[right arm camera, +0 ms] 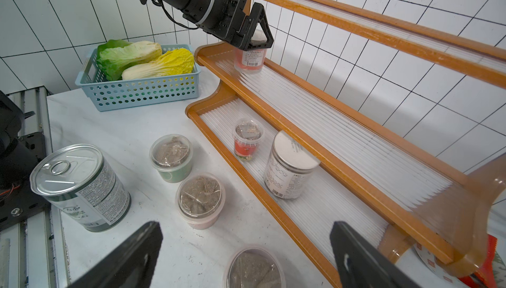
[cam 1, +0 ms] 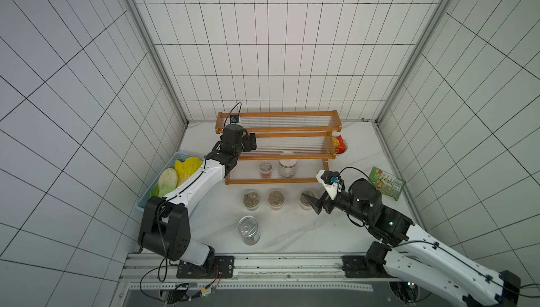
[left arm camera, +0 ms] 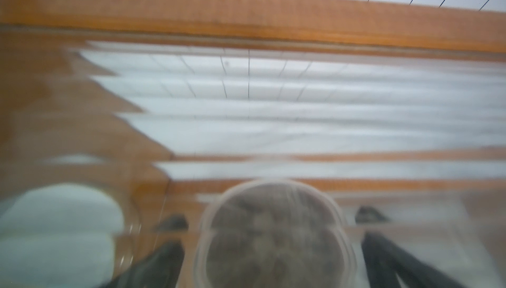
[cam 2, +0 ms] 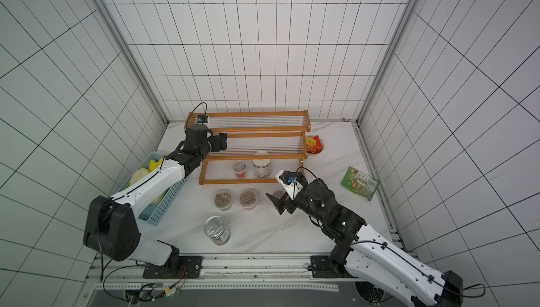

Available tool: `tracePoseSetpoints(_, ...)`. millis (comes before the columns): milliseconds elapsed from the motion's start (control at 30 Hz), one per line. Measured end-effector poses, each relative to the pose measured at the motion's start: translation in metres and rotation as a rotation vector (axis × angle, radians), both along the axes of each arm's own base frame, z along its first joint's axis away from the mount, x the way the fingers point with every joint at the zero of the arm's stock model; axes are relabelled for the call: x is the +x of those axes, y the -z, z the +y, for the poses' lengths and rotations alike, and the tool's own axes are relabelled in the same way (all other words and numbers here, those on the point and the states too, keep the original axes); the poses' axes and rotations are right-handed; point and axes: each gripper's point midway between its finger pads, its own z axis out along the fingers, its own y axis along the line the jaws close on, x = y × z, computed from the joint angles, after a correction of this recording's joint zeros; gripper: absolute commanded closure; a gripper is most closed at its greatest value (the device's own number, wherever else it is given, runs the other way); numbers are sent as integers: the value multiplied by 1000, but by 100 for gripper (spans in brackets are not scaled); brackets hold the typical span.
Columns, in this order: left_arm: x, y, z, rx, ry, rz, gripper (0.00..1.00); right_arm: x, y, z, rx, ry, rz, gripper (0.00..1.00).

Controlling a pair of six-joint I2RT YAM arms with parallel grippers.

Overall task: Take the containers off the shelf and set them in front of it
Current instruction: 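Pick up a container from the shelf.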

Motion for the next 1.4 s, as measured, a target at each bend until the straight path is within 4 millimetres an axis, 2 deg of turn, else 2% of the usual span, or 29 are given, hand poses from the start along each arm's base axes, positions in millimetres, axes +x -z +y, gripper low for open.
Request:
tracePoseSetpoints(300, 3, 3, -1, 12, 9, 2, 23, 2, 2, -5, -10, 23, 5, 1)
tracePoseSetpoints(600, -1, -1, -4, 9, 23, -2, 24, 3, 2, -7, -10, 35, 4, 1)
tracePoseSetpoints(867, -16, -27, -12, -6, 55, -45, 24, 7, 2, -9, -10, 55, 3, 1)
tracePoseSetpoints(1100, -39, -32, -27, -14, 111, -39, 24, 7, -1, -11, -2, 65, 0, 1)
tracePoseSetpoints(1400, -91, -28, -60, -21, 226, 14, 24, 7, -4, -13, 12, 72, -3, 1)
